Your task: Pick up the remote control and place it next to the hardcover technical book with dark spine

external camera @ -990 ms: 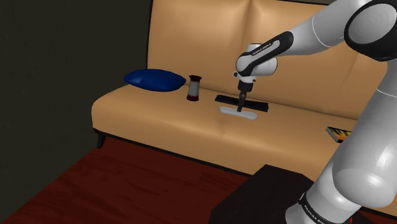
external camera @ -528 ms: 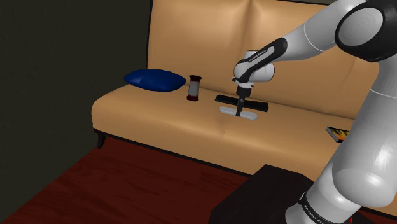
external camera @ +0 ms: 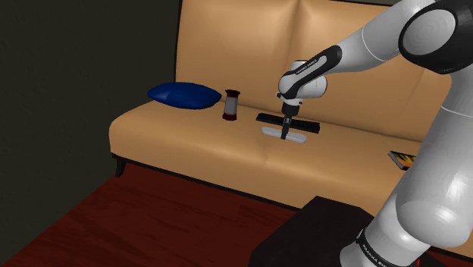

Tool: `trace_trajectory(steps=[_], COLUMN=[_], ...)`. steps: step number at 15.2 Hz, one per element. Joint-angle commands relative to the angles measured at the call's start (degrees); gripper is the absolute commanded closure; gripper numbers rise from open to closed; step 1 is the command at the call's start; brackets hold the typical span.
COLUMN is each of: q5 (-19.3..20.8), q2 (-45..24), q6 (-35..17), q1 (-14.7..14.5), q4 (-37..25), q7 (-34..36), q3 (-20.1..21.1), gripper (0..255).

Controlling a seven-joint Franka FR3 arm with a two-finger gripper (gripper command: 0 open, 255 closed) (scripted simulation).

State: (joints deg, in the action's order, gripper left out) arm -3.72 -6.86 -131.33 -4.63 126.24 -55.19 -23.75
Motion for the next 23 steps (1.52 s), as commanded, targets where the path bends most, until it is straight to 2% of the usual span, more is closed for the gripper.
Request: trace_trajectory(steps=[1, 7, 23], q5=[0.0, 0.0, 3.6], q2=[0.0, 0.0, 6.8], q6=[0.0, 0.0, 11.7], q1=[0.0, 0.0, -0.5], q4=[0.0, 0.0, -5.6], q7=[0.0, 0.0, 2.6], q3=[0.0, 0.0, -0.2], gripper=[255, 255, 255])
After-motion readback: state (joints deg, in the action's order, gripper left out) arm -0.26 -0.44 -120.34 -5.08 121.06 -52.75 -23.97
